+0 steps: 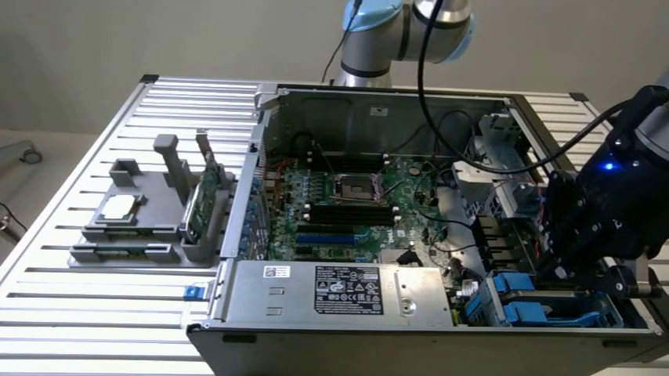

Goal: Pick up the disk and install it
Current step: 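Insert the second disk wire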

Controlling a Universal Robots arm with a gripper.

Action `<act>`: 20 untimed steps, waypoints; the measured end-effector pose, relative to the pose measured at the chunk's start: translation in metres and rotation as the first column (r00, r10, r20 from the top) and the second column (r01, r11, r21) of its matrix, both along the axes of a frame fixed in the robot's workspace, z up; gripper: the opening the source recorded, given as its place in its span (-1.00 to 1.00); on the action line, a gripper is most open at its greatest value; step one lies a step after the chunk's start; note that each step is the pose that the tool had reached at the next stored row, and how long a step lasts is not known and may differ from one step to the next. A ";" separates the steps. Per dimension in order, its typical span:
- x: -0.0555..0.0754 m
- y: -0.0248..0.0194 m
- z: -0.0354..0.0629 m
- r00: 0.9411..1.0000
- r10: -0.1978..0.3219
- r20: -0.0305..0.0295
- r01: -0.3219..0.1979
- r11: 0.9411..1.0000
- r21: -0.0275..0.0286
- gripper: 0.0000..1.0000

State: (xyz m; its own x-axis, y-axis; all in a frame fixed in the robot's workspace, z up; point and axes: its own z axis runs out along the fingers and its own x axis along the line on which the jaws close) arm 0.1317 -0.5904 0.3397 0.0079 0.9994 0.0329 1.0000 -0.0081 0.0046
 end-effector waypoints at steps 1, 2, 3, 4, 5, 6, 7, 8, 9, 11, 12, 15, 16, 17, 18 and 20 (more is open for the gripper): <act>0.000 -0.0001 -0.0002 1.000 0.000 -0.001 0.000 1.000 0.000 -0.68; 0.000 -0.0001 -0.0004 1.000 0.000 -0.002 0.000 1.000 0.001 -0.68; 0.000 -0.0001 -0.0005 1.000 0.000 -0.004 0.000 1.000 0.001 -0.68; 0.001 -0.0001 -0.0004 1.000 0.000 -0.005 0.000 1.000 0.001 -0.68; 0.001 -0.0001 -0.0004 1.000 0.000 -0.007 0.000 1.000 0.001 -0.68; 0.001 -0.0001 -0.0004 1.000 0.000 -0.008 0.000 1.000 0.001 -0.68; 0.001 -0.0001 -0.0005 1.000 0.000 -0.010 0.000 1.000 0.001 -0.68; 0.001 -0.0001 -0.0005 1.000 0.000 -0.012 0.000 1.000 0.002 -0.68; 0.001 -0.0001 -0.0005 1.000 0.000 -0.014 0.000 1.000 0.002 -0.68; 0.001 -0.0001 -0.0004 1.000 0.000 -0.018 0.000 1.000 0.003 -0.68; 0.001 -0.0001 -0.0004 1.000 0.000 -0.019 0.000 1.000 0.004 -0.68; 0.001 -0.0001 -0.0005 1.000 0.000 -0.023 0.000 1.000 0.008 -0.68; 0.002 -0.0001 -0.0005 1.000 0.000 -0.025 0.000 1.000 0.010 -0.68; 0.002 0.0000 -0.0007 1.000 0.000 -0.026 0.000 1.000 0.012 -0.68; 0.002 -0.0001 -0.0007 1.000 0.000 -0.027 0.000 1.000 0.013 -0.68; 0.003 -0.0001 0.0000 1.000 0.000 -0.030 0.000 1.000 0.015 -0.68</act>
State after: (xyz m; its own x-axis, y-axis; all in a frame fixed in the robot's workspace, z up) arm 0.1346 -0.5904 0.3398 0.0091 0.9988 0.0475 0.9996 -0.0079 -0.0257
